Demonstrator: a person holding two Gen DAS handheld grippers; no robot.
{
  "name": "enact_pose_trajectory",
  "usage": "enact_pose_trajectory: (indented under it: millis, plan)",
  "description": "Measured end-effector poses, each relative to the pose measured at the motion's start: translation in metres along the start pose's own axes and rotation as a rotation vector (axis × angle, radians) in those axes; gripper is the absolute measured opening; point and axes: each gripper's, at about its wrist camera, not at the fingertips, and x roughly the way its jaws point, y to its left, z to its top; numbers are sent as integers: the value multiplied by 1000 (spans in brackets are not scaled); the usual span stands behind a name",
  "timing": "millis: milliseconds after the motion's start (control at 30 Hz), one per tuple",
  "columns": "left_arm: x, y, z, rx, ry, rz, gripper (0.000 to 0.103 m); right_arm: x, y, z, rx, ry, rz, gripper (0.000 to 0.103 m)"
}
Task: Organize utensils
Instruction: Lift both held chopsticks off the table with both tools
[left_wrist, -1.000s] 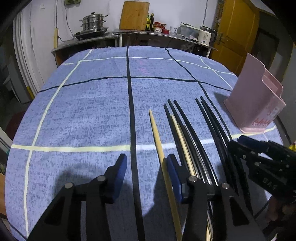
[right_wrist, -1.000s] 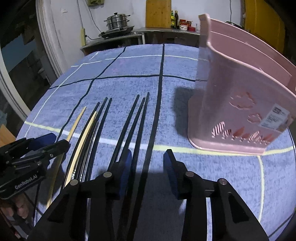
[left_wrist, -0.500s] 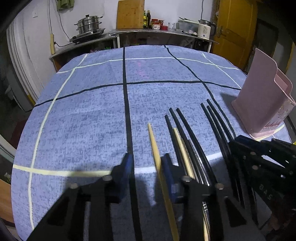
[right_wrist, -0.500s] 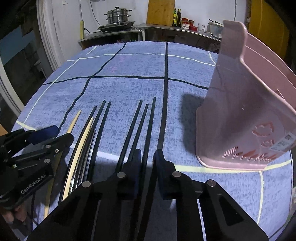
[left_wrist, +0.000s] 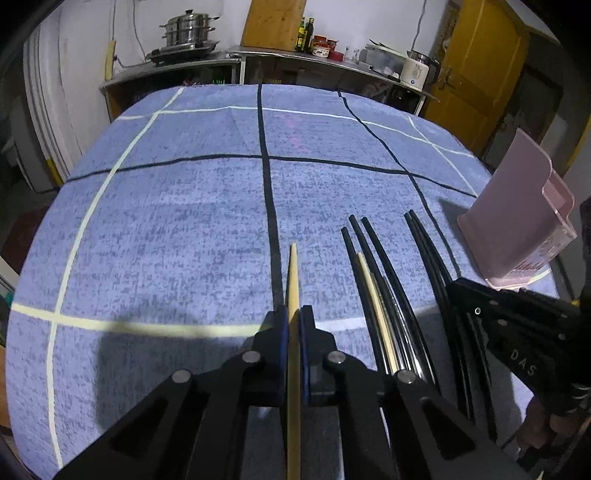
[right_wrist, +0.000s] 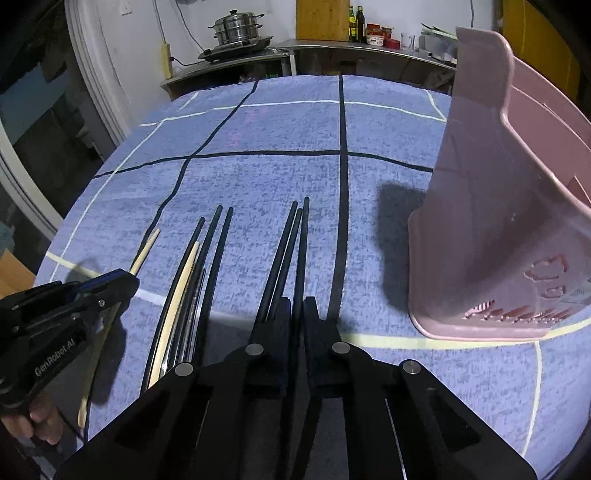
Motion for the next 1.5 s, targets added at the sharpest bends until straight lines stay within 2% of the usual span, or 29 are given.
enact_pose_trajectory:
  millis: [433, 600, 833, 1033, 1500]
  plan:
    - [-36, -3, 1, 16, -54, -80, 7, -41, 1, -3, 18, -81, 88, 6]
    - [-33, -5, 1, 26, -26, -59, 7, -41, 0, -11, 16, -44, 72, 6]
    - [-15, 0, -16, 36, 25, -5, 7, -25, -12, -24, 30, 9, 27, 6]
    - [-11, 3, -11, 30, 20, -6, 7, -24, -8, -12, 2, -16, 33, 14]
    - [2, 0, 4, 55, 49, 13, 8, 6, -1, 11, -16, 28, -12, 14]
